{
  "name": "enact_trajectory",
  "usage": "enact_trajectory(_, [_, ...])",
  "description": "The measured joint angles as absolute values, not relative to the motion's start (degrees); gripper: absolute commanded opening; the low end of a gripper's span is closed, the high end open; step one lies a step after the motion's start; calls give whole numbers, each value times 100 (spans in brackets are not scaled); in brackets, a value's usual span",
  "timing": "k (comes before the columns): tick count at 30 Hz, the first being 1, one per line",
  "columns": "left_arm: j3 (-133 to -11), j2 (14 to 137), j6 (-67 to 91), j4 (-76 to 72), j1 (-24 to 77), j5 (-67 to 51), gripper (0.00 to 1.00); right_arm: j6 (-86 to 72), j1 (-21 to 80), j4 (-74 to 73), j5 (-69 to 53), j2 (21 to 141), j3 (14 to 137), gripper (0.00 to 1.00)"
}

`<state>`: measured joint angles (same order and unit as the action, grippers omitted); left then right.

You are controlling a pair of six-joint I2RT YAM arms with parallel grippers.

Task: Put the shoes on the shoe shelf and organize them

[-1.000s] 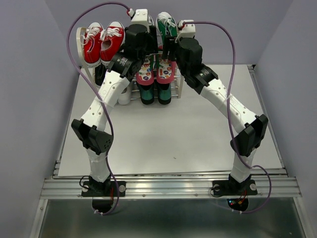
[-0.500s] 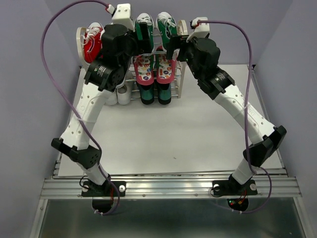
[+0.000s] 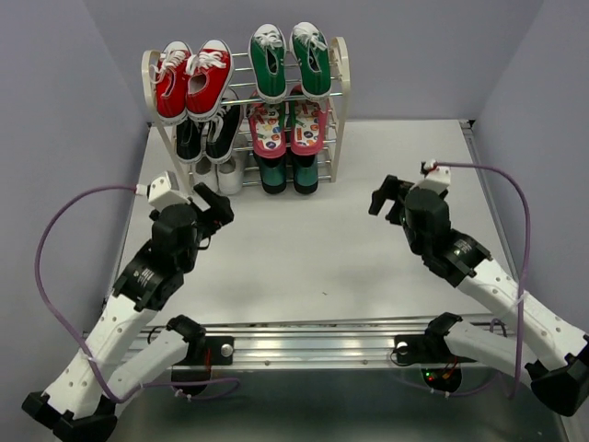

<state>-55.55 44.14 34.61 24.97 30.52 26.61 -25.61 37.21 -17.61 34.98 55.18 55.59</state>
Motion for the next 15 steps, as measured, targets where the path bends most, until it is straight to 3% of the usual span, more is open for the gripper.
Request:
enact_trajectory(6, [-4281, 3874, 4600, 2919, 3052, 2735, 99, -3752, 3721, -2456, 3562, 4759, 4003, 100])
enact_trajectory(15, [-3981, 3972, 5159, 3361, 3052, 2611, 99, -4484, 3721, -2851, 3734, 4727, 3959, 100])
